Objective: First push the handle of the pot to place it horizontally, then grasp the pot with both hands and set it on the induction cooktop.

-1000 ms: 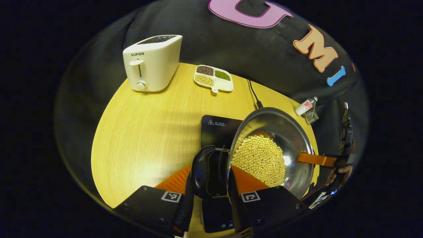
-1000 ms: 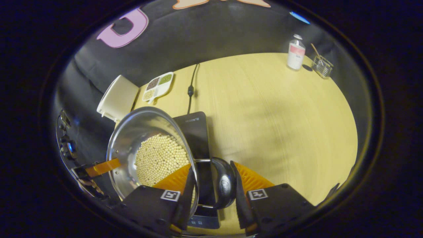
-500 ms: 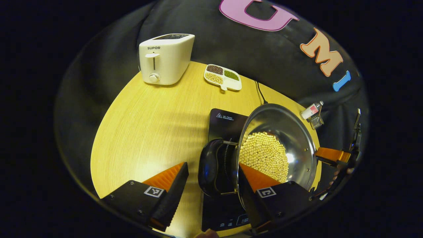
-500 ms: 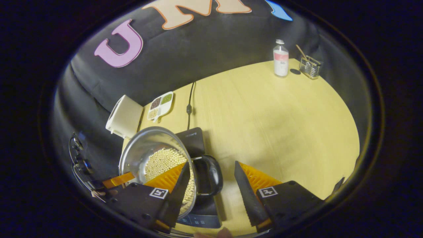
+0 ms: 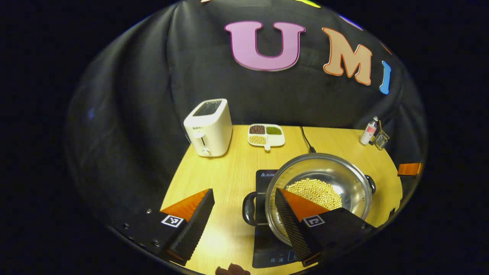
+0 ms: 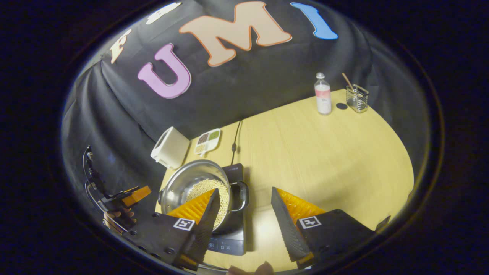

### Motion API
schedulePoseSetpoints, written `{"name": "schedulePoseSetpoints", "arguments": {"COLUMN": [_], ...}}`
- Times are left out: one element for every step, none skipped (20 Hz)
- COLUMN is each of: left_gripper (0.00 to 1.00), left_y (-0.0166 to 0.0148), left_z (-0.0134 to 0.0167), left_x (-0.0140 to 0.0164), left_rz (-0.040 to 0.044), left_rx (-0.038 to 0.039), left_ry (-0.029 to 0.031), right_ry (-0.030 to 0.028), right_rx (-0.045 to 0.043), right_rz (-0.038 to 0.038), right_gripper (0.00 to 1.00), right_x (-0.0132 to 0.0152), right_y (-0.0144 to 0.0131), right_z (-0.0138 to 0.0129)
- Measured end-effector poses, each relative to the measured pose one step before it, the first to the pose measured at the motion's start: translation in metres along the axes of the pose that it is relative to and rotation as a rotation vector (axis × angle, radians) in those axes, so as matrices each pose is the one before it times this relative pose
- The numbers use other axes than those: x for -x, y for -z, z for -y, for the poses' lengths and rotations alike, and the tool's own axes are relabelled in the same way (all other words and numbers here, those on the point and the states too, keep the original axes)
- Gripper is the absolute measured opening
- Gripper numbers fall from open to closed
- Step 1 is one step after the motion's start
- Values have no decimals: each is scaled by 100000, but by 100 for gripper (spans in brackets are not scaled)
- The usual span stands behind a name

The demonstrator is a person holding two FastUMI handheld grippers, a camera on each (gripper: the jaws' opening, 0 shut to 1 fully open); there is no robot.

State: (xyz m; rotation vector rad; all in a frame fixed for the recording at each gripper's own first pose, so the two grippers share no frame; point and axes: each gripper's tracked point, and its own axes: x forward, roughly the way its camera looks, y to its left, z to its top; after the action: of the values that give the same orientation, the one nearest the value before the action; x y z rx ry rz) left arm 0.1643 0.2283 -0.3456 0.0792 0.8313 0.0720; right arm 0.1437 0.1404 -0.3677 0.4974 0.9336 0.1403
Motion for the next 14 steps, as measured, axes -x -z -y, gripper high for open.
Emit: {"name": "schedulePoseSetpoints", "arguments": {"left_gripper": [97, 97, 97, 97, 97, 97, 96, 96, 96, 96, 96, 95, 92, 91], "left_y": [-860, -555, -550, -867, -1026, -987, -742, -698, -427, -529, -366, -554, -443, -623], "left_z": [1296, 1503, 1277, 1176, 972, 1217, 1167, 1166, 1422, 1307, 1131, 926, 897, 1040], "left_x": [1916, 2051, 1951, 2135, 2109, 1978, 1781, 1581, 1566, 1075, 1136, 732, 725, 869], "left_rz": [3809, 3689, 3883, 3614, 5427, 4984, 4206, 3003, 2184, 1569, 516, 1130, 1447, 1784], "left_rx": [2474, 2634, 2237, 1798, 1774, 1804, 1955, 1697, 877, -336, -2177, -2643, -1956, -603], "left_ry": [498, 1139, 824, -18, -56, 848, 586, 1098, 1092, 2009, 1313, 1287, 560, 1706], "right_ry": [-1044, -767, -1328, -2773, -1847, -530, -563, 210, 188, 434, 418, 1031, 1708, 1475], "right_rx": [1680, 2574, 3006, 2832, 2545, 2437, 2243, 1971, 1606, 1021, 745, 718, 599, 413], "right_rz": [3788, 4275, 5113, 7271, 7649, 4912, 2580, 935, 1236, 2331, 3386, 2174, 1886, 2371], "right_gripper": [78, 78, 84, 79, 79, 78, 80, 80, 80, 80, 80, 80, 80, 80], "right_x": [1394, 1445, 1641, 1426, 1506, 1272, 1476, 1219, 1345, 1388, 1272, 1047, 1191, 1139], "right_y": [-952, -989, -967, -1278, -1583, -1067, -230, -154, -275, -674, -1032, -665, -488, -775], "right_z": [492, 407, 275, -139, -157, 224, 256, 210, -92, 210, 183, 244, 429, 243]}}
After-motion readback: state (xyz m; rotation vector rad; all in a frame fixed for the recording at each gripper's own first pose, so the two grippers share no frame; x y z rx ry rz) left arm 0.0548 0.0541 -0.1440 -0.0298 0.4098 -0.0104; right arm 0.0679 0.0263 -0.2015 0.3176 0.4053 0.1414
